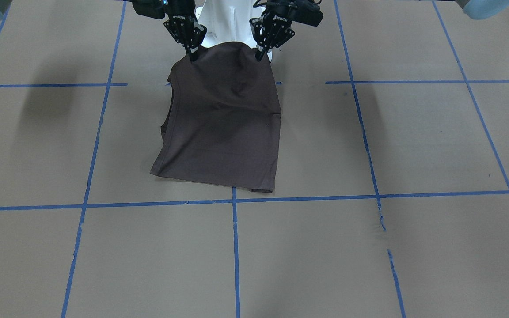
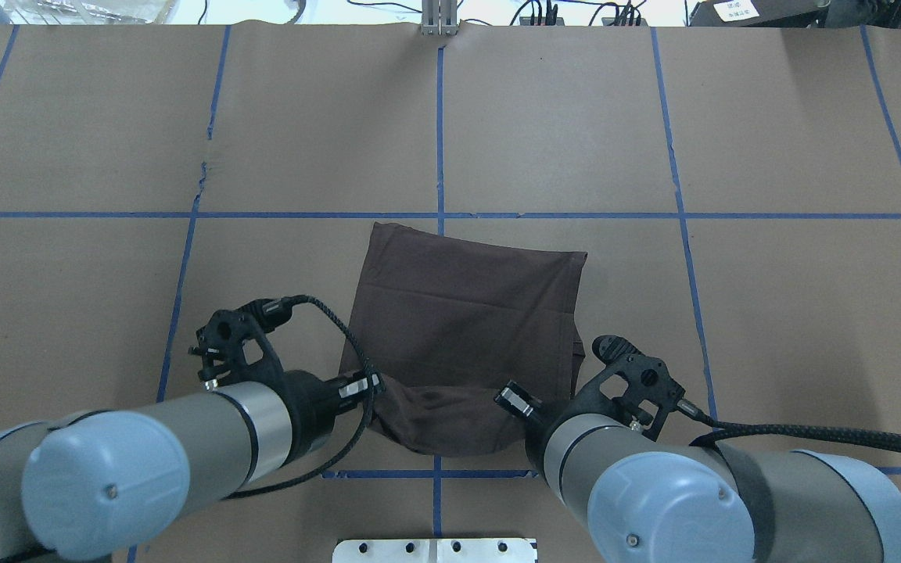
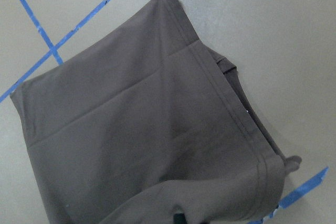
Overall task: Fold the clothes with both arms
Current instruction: 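Lift the near edge with both grippers and fold it farther from the robot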
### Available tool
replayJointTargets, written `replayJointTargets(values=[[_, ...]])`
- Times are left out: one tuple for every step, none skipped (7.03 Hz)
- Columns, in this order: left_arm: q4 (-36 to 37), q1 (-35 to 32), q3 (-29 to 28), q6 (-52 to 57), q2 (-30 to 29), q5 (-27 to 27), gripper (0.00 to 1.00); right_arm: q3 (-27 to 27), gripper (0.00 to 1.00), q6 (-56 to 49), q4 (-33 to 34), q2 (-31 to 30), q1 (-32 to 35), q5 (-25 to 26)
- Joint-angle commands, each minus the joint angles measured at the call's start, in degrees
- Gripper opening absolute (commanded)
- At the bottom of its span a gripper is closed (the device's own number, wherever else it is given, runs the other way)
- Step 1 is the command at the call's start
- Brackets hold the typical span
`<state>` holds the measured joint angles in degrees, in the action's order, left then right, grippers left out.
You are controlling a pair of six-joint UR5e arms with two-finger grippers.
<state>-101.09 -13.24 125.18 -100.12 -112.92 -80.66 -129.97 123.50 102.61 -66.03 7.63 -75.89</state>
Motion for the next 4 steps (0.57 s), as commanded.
replayJointTargets(values=[[-0.68, -7.13, -6.85, 5.26, -3.61, -3.01, 0.0, 3.47, 0.0, -0.45, -0.56, 1.16, 3.43, -0.22], [-0.69, -8.81, -9.4, 6.67, -4.93, -3.02, 0.0, 7.41, 0.0, -1.67, -2.91, 2.74, 5.53, -0.22], [-0.86, -10.13, -13.0, 6.77, -6.33, -3.02, 0.0, 12.93, 0.0, -2.9, -8.25, 3.1, 7.46, -0.22], [-1.74, -10.49, -16.25, 6.78, -7.65, -2.93, 0.0, 17.34, 0.0, -3.78, -13.0, 3.1, 9.22, -0.31]])
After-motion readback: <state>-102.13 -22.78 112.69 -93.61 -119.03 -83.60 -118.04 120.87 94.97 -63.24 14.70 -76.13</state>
